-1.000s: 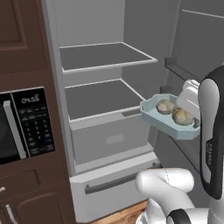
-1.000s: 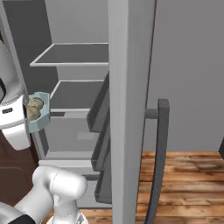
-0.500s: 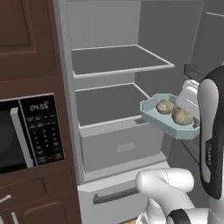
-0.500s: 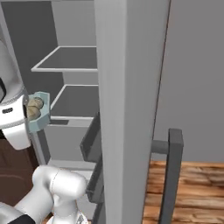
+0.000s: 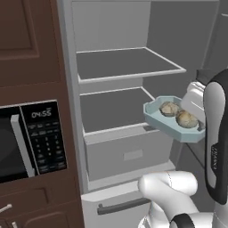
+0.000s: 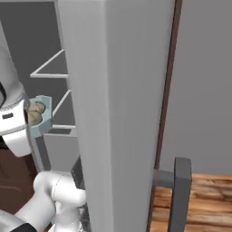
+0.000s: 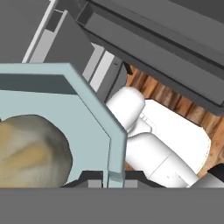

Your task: Place two dumplings into each of the tupperware containers and then place the containers in the fridge.

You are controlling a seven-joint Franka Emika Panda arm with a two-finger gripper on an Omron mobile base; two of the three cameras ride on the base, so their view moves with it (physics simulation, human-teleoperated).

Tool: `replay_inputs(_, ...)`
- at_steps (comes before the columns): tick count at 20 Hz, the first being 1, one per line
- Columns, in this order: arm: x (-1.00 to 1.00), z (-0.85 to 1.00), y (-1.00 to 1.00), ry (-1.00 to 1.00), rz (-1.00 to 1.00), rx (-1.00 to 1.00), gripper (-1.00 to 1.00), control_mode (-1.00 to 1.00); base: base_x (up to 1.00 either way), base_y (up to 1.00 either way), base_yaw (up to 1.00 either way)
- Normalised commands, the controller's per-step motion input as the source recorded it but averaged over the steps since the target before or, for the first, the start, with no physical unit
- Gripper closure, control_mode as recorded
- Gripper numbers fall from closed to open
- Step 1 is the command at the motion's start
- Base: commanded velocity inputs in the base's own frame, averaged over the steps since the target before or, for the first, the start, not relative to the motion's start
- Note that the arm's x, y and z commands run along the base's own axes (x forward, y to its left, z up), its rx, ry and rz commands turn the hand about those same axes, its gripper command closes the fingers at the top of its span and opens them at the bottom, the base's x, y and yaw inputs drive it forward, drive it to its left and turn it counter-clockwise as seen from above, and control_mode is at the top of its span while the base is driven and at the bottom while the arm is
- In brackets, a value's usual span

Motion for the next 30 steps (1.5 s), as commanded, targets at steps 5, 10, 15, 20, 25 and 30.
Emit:
replay_inputs(5,0.00,0.00,0.00,0.00,0.00,0.00,1.00,1.00,0.63,-0.04,0.05)
replay_inputs(10,0.00,0.02,0.00,-0.07,0.00,0.00,1.00,-1.00,0.12,-0.01,0.03)
replay_inputs(15,0.02,0.24,-0.01,-0.49,0.00,0.05,1.00,-1.00,0.00,0.00,0.00)
replay_inputs(20,0.60,0.26,-0.12,-0.37,-0.02,0.15,1.00,-1.00,0.00,0.00,0.00)
replay_inputs(25,0.76,0.06,0.00,-0.11,0.00,0.13,1.00,-1.00,0.00,0.00,0.00)
replay_inputs(30,0.45,0.05,-0.06,0.00,0.00,0.03,1.00,-1.00,0.00,0.00,0.00)
